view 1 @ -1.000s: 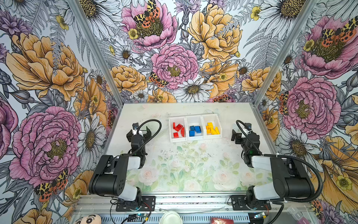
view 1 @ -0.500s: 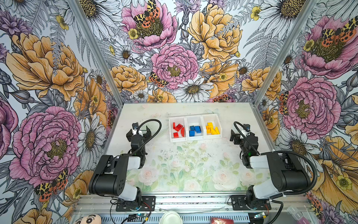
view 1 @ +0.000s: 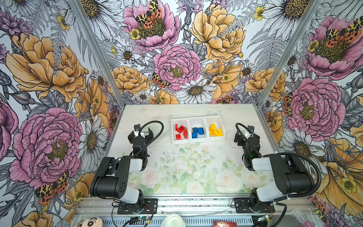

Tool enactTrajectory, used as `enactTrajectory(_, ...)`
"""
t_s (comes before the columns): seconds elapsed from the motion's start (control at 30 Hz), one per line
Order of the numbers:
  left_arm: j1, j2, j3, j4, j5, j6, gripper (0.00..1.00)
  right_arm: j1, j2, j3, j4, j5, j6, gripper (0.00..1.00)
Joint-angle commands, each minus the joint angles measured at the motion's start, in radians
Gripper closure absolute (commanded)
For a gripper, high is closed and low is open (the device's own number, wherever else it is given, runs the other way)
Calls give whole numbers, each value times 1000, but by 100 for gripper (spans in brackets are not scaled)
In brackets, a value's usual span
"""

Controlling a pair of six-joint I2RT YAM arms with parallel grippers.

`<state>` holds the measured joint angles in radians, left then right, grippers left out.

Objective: Sort the legos into containers by color
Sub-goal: Reset both arms

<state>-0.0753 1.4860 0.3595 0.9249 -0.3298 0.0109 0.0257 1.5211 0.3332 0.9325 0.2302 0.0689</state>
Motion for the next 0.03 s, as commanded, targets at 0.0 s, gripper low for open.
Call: enactTrajectory(0.0,5,8,-14,38,-4,16,1,12,16,3,47,2,-13,1)
